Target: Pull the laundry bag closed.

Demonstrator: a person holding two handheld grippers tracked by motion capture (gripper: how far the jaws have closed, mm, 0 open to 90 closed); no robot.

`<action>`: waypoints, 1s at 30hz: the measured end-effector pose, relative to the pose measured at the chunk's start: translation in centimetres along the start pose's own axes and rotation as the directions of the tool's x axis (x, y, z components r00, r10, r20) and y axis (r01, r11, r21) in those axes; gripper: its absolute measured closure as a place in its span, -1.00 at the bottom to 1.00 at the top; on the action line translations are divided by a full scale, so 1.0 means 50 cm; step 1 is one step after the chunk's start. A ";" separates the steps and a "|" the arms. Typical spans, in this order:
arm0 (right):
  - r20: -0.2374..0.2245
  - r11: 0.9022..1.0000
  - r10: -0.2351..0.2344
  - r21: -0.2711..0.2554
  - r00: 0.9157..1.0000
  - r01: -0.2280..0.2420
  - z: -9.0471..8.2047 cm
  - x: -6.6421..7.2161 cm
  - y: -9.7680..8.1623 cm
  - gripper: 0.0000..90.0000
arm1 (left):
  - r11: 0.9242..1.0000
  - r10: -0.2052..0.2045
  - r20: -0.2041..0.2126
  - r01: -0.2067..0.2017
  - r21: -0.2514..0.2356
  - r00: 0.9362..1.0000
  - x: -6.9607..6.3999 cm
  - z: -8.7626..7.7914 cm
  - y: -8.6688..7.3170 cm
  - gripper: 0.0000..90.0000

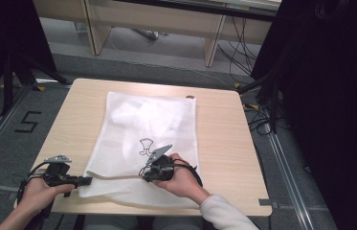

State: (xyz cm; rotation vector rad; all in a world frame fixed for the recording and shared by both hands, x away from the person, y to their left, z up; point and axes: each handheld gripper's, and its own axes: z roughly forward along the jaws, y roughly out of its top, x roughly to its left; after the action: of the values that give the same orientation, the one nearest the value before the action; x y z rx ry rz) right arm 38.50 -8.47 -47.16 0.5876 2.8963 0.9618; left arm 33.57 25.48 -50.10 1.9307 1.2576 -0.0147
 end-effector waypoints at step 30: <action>0.018 1.000 0.003 0.000 1.000 -0.003 -0.010 -0.009 -0.015 0.84 | 1.000 0.002 0.001 -0.002 0.003 1.000 0.001 -0.001 0.000 0.90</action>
State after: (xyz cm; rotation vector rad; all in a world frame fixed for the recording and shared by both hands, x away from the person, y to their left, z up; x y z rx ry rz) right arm 38.61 -9.47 -47.23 0.5978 2.8807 0.9525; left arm 33.57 25.54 -50.08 1.9339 1.2563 -0.0164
